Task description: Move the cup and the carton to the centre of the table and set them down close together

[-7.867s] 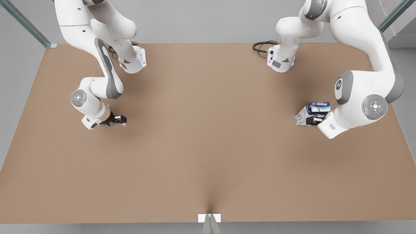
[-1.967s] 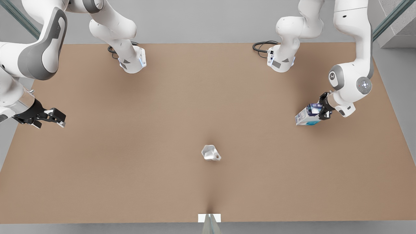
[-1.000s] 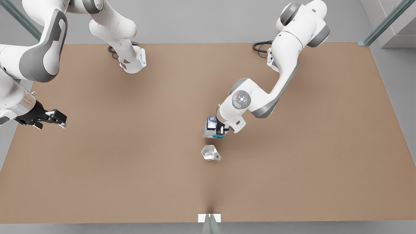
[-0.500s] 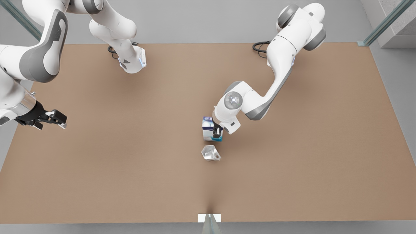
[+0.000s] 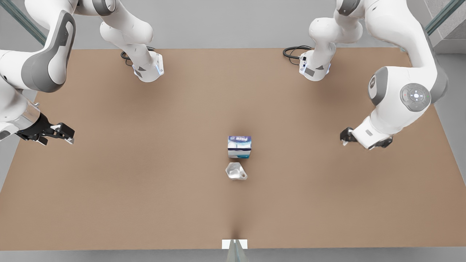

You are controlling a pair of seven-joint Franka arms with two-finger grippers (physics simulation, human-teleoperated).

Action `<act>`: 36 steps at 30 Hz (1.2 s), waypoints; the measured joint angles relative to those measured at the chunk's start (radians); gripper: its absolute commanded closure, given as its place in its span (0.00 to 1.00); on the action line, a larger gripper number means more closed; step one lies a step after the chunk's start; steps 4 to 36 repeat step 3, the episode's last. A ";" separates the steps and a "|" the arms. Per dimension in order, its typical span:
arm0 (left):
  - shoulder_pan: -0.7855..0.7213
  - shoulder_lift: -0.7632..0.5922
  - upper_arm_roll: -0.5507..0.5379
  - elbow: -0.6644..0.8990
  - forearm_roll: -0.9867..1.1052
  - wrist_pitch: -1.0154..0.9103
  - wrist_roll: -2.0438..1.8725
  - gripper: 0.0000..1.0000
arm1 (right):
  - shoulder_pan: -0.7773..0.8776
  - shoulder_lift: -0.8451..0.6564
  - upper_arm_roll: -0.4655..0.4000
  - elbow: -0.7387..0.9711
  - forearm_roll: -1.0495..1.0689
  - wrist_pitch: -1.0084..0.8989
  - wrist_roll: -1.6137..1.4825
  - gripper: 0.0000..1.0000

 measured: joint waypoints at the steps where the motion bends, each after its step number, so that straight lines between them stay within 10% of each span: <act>1: 0.010 -0.007 0.000 -0.001 0.009 0.001 0.000 0.00 | 0.000 0.000 0.000 0.000 0.000 0.000 0.000 0.00; 36: 0.006 -0.001 -0.002 -0.003 0.021 0.014 -0.008 0.00 | -0.001 0.003 0.000 0.000 0.000 0.000 0.000 0.00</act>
